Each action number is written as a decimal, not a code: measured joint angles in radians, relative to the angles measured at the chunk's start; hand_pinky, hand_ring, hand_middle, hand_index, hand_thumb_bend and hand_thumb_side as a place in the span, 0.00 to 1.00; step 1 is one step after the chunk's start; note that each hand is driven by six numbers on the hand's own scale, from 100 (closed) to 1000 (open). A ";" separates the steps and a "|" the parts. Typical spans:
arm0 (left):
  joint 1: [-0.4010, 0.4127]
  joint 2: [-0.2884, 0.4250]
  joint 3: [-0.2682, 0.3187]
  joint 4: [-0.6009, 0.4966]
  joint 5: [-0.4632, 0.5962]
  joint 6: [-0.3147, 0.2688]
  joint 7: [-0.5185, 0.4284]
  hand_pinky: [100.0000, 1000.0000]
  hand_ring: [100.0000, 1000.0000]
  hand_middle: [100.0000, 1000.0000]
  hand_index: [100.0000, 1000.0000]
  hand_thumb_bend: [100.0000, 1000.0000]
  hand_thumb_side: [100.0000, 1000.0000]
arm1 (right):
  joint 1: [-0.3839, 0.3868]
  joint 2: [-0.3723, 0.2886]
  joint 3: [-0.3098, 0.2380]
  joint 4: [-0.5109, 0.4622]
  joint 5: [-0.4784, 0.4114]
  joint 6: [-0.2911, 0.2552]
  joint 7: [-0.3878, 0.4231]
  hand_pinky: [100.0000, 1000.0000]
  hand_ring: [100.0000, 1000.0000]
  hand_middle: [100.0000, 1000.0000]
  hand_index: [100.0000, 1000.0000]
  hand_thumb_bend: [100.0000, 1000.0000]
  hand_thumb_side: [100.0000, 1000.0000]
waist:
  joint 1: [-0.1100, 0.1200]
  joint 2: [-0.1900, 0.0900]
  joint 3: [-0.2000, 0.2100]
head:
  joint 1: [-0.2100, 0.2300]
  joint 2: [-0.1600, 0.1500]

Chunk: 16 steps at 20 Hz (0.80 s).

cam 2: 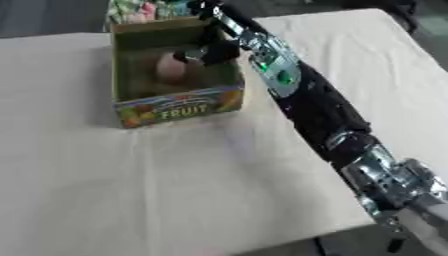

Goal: Pick up objects on the table and place them in the box.

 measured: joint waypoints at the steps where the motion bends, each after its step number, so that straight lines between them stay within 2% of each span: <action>1: 0.001 0.000 0.000 0.000 0.000 0.000 0.001 0.50 0.55 0.59 0.74 0.38 0.00 | 0.012 -0.010 -0.008 -0.023 -0.024 0.008 -0.021 0.72 0.79 0.75 0.88 0.38 0.37 | 0.000 0.000 -0.004 | 0.001 0.000; 4: 0.006 0.000 0.004 0.005 0.000 0.000 0.004 0.50 0.55 0.59 0.74 0.38 0.00 | 0.057 -0.042 -0.041 -0.089 -0.106 0.037 -0.100 0.69 0.75 0.71 0.84 0.33 0.36 | 0.004 0.000 -0.013 | 0.006 0.000; 7: 0.010 0.000 0.007 0.006 0.000 -0.001 0.009 0.50 0.55 0.59 0.74 0.38 0.00 | 0.100 -0.069 -0.070 -0.143 -0.196 0.063 -0.177 0.69 0.75 0.71 0.84 0.33 0.36 | 0.005 0.000 -0.019 | 0.010 0.000; 8: 0.010 0.000 0.008 0.006 0.000 0.000 0.009 0.50 0.55 0.59 0.74 0.38 0.00 | 0.107 -0.075 -0.075 -0.156 -0.219 0.070 -0.195 0.69 0.75 0.71 0.84 0.33 0.36 | 0.005 0.000 -0.019 | 0.011 0.000; 9: 0.011 0.000 0.009 0.006 0.000 0.000 0.010 0.50 0.55 0.59 0.74 0.38 0.00 | 0.110 -0.079 -0.078 -0.166 -0.236 0.076 -0.208 0.67 0.73 0.69 0.83 0.26 0.33 | 0.005 0.000 -0.020 | 0.011 0.000; 11: 0.016 0.000 0.014 0.006 -0.001 0.000 0.015 0.50 0.55 0.59 0.74 0.37 0.00 | 0.132 -0.082 -0.094 -0.173 -0.263 0.088 -0.231 0.66 0.73 0.68 0.82 0.24 0.31 | 0.007 0.001 -0.034 | 0.018 0.000; 16: 0.024 0.000 0.026 0.012 -0.004 0.000 0.028 0.50 0.55 0.59 0.73 0.37 0.00 | 0.248 -0.093 -0.162 -0.210 -0.343 0.092 -0.291 0.65 0.71 0.67 0.81 0.21 0.29 | 0.014 0.002 -0.051 | 0.034 0.000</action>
